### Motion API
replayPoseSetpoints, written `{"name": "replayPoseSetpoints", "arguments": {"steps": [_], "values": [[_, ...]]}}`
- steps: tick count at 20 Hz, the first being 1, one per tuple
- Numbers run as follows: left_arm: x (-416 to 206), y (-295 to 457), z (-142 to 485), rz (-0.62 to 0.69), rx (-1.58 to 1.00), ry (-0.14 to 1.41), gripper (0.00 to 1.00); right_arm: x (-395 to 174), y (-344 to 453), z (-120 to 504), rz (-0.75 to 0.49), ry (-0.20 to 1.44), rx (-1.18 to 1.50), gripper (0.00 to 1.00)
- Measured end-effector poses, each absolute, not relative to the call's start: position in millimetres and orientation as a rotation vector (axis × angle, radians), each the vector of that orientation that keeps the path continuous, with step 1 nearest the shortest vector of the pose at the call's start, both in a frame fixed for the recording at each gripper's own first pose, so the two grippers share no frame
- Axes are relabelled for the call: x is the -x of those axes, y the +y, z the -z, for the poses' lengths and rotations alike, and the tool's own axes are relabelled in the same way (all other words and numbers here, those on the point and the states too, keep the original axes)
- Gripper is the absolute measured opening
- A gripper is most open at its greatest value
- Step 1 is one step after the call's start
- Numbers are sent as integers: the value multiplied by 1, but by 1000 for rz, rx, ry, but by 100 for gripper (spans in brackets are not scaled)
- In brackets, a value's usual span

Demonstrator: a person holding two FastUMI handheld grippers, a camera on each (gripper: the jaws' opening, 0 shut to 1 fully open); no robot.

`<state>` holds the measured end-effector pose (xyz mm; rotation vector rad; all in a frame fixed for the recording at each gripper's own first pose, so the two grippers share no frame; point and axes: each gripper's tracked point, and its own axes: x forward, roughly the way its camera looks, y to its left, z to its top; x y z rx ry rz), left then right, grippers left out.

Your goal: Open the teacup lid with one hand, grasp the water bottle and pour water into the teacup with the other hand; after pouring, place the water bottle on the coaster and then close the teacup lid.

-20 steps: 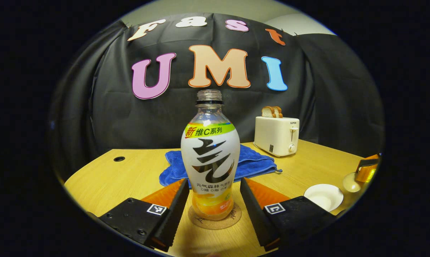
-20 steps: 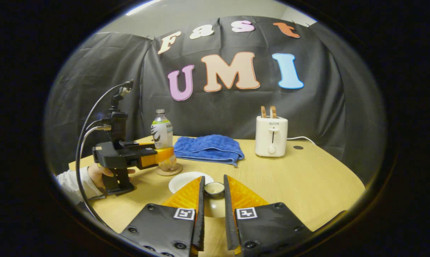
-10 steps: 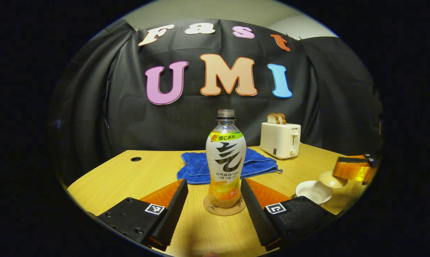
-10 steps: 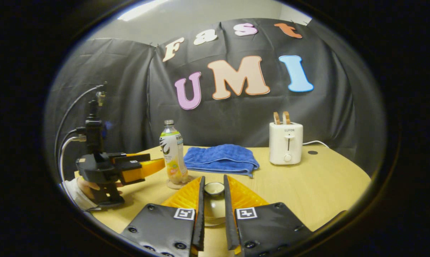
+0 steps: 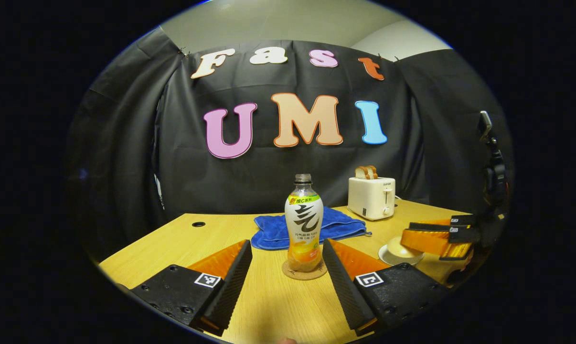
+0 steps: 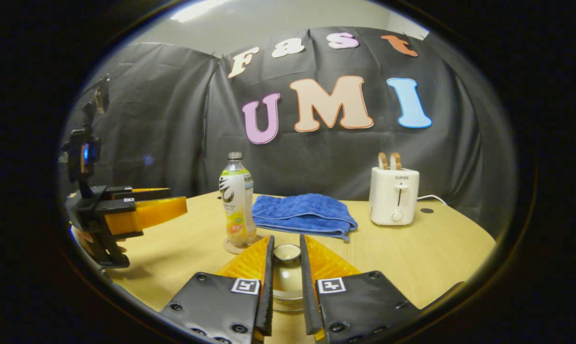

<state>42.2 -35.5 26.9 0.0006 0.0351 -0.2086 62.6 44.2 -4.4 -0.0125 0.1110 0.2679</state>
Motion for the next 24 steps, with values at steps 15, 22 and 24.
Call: {"name": "replayPoseSetpoints", "arguments": {"steps": [15, 22, 24], "values": [[-30, -24, -19, 197, 22, 39, 87, -66, 43, 24, -249, 164, -11, 33], [-31, -9, -24, 162, -19, 21, 87, -58, 22, 2, -216, 117, -56, 100], [-39, -15, -15, 157, -31, 23, 86, -53, 9, -7, -202, 90, -62, 93]]}}
